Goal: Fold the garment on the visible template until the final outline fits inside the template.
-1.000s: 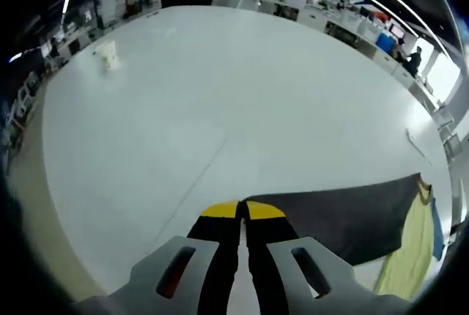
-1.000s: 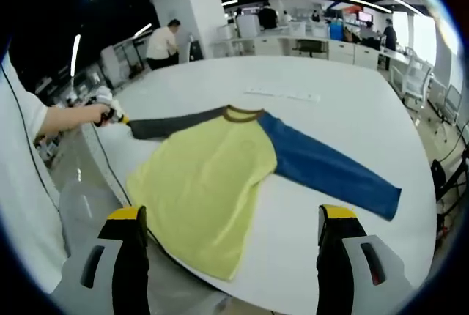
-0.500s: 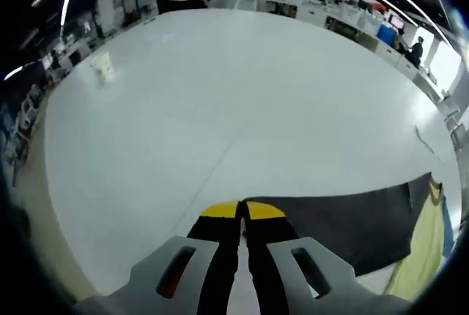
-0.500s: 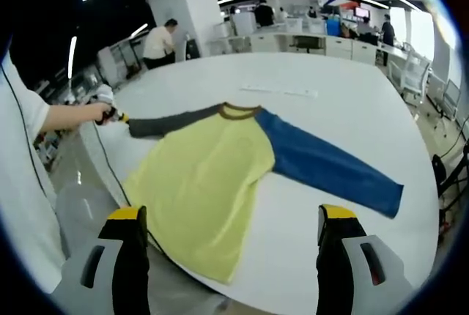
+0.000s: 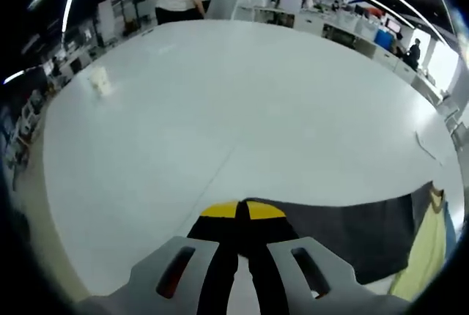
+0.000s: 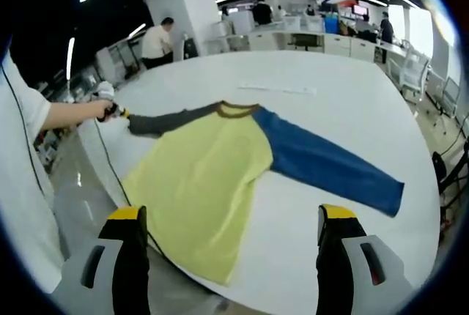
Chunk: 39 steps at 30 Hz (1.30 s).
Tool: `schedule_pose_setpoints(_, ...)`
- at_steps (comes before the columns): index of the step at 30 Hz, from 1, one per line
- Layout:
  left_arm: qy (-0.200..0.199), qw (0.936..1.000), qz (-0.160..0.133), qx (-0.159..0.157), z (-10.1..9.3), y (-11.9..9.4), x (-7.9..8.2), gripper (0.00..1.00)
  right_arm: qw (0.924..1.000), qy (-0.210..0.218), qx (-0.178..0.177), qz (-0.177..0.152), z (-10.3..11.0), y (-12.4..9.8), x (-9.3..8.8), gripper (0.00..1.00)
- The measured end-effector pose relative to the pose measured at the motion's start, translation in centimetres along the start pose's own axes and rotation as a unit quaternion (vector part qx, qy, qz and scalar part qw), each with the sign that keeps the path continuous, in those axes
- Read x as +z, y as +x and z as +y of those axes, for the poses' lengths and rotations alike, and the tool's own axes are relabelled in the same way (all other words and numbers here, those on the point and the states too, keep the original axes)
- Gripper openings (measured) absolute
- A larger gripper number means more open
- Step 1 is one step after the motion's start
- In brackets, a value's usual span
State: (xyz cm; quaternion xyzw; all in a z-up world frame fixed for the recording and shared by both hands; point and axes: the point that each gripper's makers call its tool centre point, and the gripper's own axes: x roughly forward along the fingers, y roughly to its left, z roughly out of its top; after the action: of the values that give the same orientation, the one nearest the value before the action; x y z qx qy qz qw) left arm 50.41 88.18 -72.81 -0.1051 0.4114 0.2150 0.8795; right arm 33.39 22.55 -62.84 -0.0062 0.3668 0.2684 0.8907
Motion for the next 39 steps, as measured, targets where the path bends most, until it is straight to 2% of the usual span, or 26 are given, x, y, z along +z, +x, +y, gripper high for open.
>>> schedule_pose_setpoints(10,-0.007,0.9996,0.010,0.026,1.3,0.4,-0.8,0.00,1.0000,0.002,-0.002,0.002,-0.2,0.1,-0.1,0.96)
schedule_pose_setpoints(16,0.001,0.9997,0.007,0.025,0.8,0.6,-0.5,0.00,1.0000,0.004,-0.003,0.005,-0.3,0.1,-0.3,0.96)
schedule_pose_setpoints(20,0.023,0.9994,0.009,0.024,0.6,1.1,-0.2,0.00,1.0000,0.006,-0.003,0.004,-0.2,0.1,-0.3,0.96)
schedule_pose_setpoints(30,0.016,0.9994,0.015,0.026,1.0,1.6,-0.6,0.00,0.9999,0.008,-0.004,0.005,-0.4,0.2,-0.4,0.96)
schedule_pose_setpoints(39,0.007,0.9995,0.015,0.026,1.3,1.2,-0.9,0.06,1.0000,0.006,0.000,0.004,-0.2,0.4,-0.2,0.96)
